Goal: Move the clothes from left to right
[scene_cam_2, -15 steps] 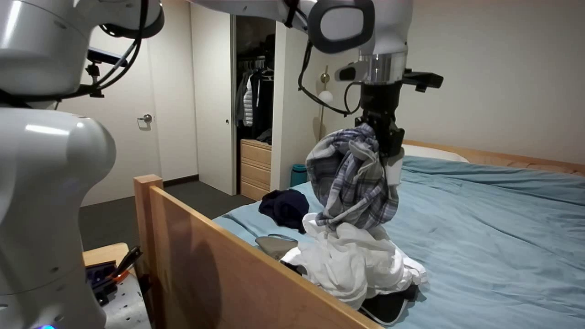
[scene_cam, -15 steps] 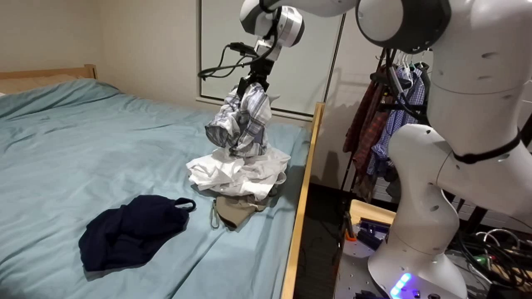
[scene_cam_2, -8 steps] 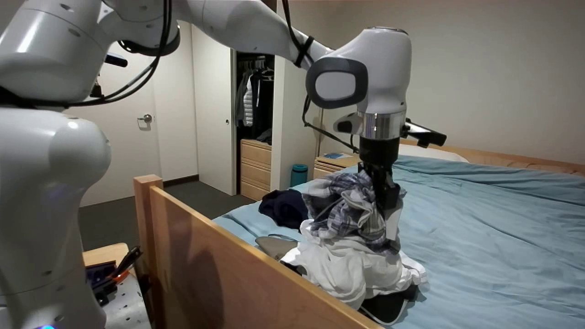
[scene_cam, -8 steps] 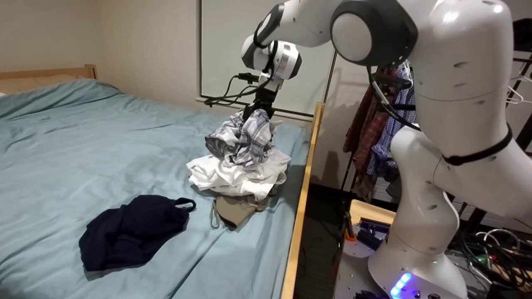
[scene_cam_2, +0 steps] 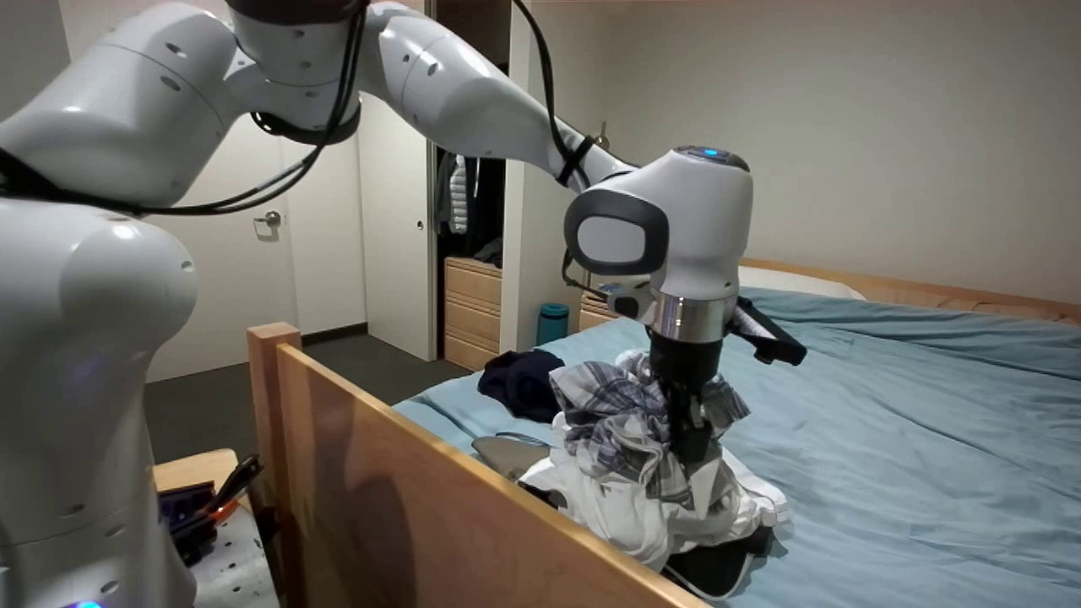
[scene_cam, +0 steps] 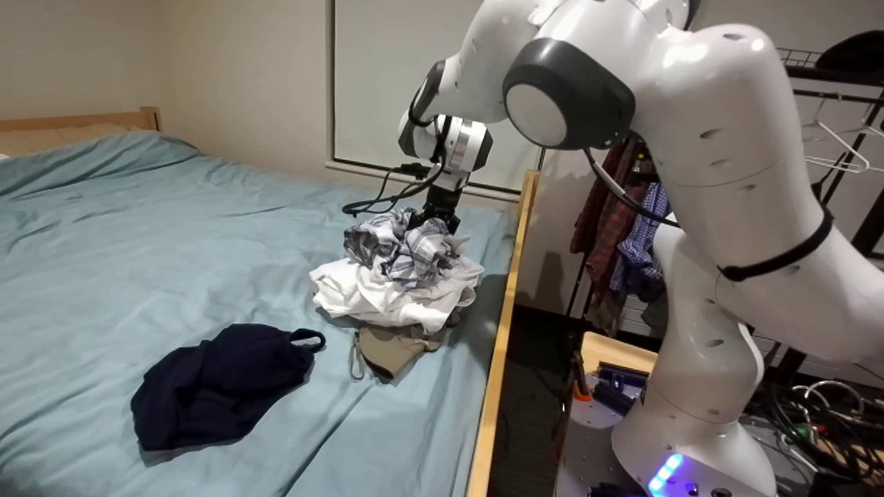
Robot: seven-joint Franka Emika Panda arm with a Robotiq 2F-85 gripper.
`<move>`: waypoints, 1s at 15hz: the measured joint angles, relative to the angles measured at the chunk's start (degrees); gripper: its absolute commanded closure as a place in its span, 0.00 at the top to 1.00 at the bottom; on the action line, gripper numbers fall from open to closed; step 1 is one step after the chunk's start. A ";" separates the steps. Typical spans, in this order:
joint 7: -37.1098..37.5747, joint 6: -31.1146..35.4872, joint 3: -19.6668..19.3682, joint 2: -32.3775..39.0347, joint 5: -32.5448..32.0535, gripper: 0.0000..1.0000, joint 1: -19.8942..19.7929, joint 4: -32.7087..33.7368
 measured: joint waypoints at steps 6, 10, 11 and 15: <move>-0.04 0.03 1.69 -0.08 0.70 0.63 -0.72 -0.04; -0.07 4.74 0.84 -6.17 -1.72 0.90 -0.72 -1.69; -0.37 6.40 0.35 -8.84 -2.80 0.97 -0.40 -2.62; -6.46 11.35 -11.78 -17.85 -6.23 1.00 9.31 -7.61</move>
